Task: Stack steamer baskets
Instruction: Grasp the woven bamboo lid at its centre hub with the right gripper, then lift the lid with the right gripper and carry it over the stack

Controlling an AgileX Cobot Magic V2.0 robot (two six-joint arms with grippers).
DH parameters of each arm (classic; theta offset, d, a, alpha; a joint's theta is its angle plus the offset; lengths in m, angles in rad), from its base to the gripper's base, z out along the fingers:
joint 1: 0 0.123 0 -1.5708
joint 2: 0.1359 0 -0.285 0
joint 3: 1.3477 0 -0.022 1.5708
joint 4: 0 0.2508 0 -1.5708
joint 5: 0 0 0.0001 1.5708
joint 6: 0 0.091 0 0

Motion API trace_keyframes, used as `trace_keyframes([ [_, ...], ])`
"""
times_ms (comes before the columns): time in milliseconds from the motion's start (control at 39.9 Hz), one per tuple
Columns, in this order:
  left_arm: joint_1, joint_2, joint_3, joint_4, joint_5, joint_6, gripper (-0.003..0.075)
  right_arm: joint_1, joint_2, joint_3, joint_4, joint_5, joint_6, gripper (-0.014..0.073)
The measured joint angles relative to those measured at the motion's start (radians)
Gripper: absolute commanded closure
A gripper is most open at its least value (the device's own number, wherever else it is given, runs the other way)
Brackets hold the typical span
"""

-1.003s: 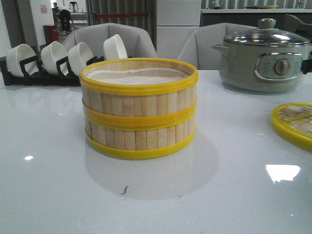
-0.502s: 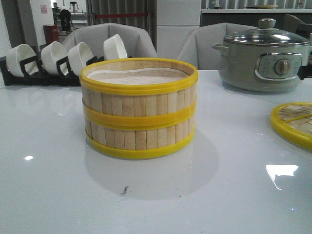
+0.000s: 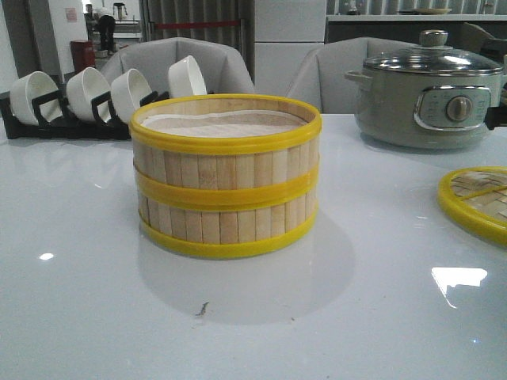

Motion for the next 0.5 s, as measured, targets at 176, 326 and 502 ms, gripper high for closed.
trace_keyframes([
  [176, 0.000, 0.000, 0.000, 0.000, 0.000, 0.000, 0.0631, 0.056, -0.024, -0.100, 0.000, 0.101, 0.000, 0.0546],
  [326, 0.000, 0.000, 0.000, 0.000, 0.000, 0.000, 0.0631, 0.161, -0.061, -0.282, 0.000, 0.208, 0.000, 0.0546],
  [502, 0.000, 0.000, 0.000, 0.000, 0.000, 0.000, 0.0631, 0.330, -0.069, -0.482, 0.000, 0.303, 0.000, 0.0546],
])
